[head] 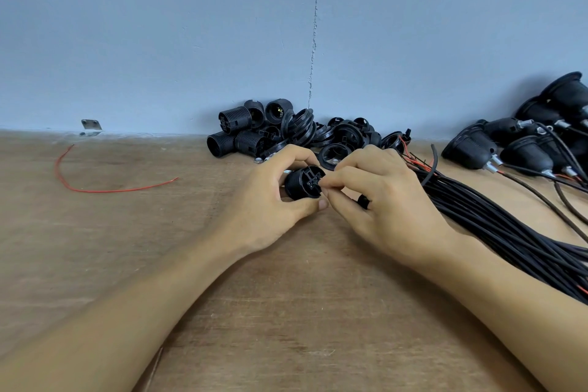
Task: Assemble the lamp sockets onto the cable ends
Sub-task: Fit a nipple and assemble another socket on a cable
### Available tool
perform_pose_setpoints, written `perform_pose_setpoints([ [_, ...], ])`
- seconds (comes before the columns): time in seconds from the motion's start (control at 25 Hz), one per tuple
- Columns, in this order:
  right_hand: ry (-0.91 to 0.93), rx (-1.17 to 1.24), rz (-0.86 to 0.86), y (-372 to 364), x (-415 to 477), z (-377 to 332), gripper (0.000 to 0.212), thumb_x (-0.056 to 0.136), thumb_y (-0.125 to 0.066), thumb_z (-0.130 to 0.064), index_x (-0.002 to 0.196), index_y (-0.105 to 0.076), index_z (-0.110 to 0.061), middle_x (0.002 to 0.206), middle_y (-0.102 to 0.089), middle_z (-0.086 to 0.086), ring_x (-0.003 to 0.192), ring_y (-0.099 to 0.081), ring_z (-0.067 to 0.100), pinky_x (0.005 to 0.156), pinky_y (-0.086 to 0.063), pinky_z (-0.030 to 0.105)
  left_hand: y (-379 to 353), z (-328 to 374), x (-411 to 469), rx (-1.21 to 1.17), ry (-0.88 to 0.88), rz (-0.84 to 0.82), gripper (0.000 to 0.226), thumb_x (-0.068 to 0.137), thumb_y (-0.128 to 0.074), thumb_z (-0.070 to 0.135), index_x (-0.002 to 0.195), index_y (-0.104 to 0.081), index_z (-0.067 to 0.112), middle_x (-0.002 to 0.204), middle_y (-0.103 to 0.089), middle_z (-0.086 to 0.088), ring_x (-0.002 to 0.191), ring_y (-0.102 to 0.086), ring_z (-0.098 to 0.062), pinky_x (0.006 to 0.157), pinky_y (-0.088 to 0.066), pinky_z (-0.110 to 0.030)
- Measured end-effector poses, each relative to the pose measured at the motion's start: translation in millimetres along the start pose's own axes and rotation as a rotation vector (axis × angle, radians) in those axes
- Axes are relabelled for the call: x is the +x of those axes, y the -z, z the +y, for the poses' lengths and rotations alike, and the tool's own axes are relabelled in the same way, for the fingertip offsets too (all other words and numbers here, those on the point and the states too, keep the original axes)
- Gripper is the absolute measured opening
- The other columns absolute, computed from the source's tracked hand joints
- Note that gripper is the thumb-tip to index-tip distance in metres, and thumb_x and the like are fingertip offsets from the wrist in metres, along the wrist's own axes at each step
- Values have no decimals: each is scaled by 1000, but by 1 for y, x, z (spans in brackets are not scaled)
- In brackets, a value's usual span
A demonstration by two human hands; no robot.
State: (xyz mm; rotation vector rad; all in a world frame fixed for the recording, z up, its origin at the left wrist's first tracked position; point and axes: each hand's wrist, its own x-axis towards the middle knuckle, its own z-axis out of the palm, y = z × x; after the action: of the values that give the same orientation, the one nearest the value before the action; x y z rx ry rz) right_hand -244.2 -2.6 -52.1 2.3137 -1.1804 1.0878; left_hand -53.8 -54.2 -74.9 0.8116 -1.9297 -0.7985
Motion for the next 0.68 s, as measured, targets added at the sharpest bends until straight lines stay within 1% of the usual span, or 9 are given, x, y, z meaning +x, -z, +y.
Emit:
perform_pose_setpoints([
  [0.16, -15, 30, -11, 0, 0, 0, 6, 88, -70, -19, 90, -76, -16, 86, -66, -3, 81, -60, 22, 77, -39, 36, 0, 1, 0, 32, -32, 10, 44, 74, -80, 33, 112, -60, 43, 114, -68, 17, 110, -68, -13, 96, -55, -51],
  [0.36, -18, 44, -42, 0, -1, 0, 5, 89, -70, -19, 90, -75, -19, 88, -66, -5, 84, -60, 20, 78, -39, 37, -1, 3, -1, 58, -41, 18, 43, 74, -80, 27, 110, -61, 42, 109, -70, 19, 106, -69, -10, 93, -57, -46],
  [0.52, -32, 29, -78, 0, -1, 0, 7, 90, -68, -21, 90, -75, -20, 89, -66, -6, 84, -60, 19, 79, -38, 34, -1, 4, -3, 138, -80, 47, 40, 74, -79, 28, 109, -64, 38, 106, -70, 20, 102, -68, -6, 88, -58, -41],
  [0.68, -47, 20, -124, 1, -1, 1, 8, 90, -67, -20, 95, -74, -19, 91, -64, -6, 86, -58, 17, 82, -32, 27, 0, 2, -3, 248, -132, 78, 46, 74, -86, 15, 113, -70, 32, 109, -70, 13, 108, -64, -8, 94, -52, -38],
])
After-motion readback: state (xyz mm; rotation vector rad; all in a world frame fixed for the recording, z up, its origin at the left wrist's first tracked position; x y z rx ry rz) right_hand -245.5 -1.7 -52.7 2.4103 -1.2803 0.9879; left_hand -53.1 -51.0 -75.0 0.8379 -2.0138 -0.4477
